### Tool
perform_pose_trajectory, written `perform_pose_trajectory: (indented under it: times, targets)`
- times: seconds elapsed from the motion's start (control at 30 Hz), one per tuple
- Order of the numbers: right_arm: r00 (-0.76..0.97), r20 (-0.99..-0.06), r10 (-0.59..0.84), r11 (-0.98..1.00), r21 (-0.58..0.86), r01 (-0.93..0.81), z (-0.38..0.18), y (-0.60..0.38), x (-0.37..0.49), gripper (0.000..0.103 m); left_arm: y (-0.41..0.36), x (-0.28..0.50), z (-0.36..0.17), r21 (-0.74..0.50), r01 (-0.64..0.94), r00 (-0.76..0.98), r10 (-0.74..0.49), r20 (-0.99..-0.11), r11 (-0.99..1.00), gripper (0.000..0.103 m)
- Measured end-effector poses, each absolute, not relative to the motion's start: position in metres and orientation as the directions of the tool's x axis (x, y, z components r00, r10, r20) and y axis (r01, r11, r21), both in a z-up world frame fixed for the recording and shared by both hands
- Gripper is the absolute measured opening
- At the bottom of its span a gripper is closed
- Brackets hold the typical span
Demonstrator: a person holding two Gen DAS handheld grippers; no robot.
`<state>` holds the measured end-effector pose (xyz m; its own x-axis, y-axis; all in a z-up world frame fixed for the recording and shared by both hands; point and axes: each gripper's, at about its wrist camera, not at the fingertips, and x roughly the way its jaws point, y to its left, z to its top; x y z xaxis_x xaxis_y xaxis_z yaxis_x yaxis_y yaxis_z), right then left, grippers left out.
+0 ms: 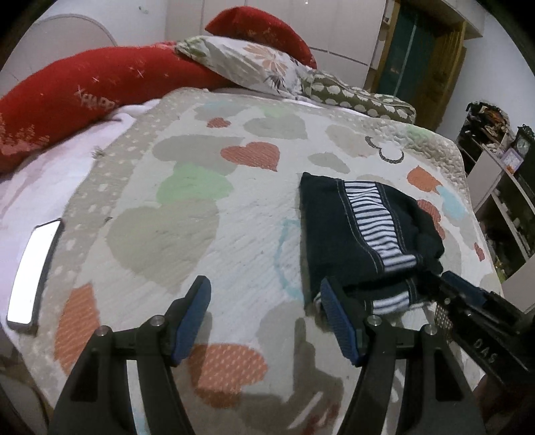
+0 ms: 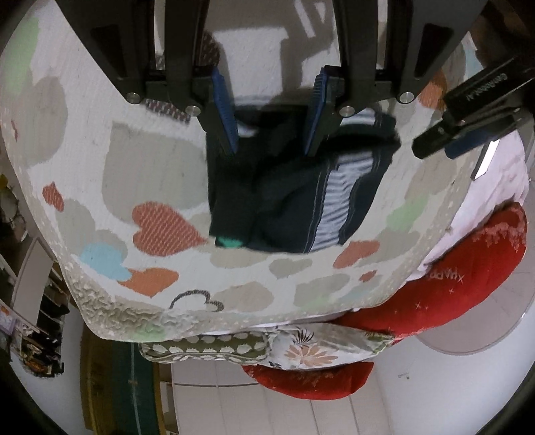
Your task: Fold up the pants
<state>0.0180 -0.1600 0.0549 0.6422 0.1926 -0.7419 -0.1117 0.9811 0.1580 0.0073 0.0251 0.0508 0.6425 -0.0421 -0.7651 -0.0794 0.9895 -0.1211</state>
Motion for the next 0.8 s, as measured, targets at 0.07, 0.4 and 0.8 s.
perform_pose_trajectory:
  times: [0.07,0.4,0.8]
  targets:
    - [0.635,-0.748,0.192,0.981,0.157,-0.111,0.053,-0.158,0.013,0.043,0.024,-0.001,0.054,-0.114,-0.076,0.651,-0.037,-0.758,0.991,0.068]
    - [0.633,-0.754,0.175,0.985,0.143,-0.102,0.057,-0.154,-0.014,0.043,0.015,-0.035,0.074,-0.073,-0.041,0.689,-0.025,-0.725,0.996,0.069]
    - [0.639,-0.749,0.177,0.984,0.147,-0.101,0.062,-0.154,-0.024,0.045,0.006,-0.044,0.082,-0.022,-0.025,0.706,0.002,-0.708,0.999,0.072]
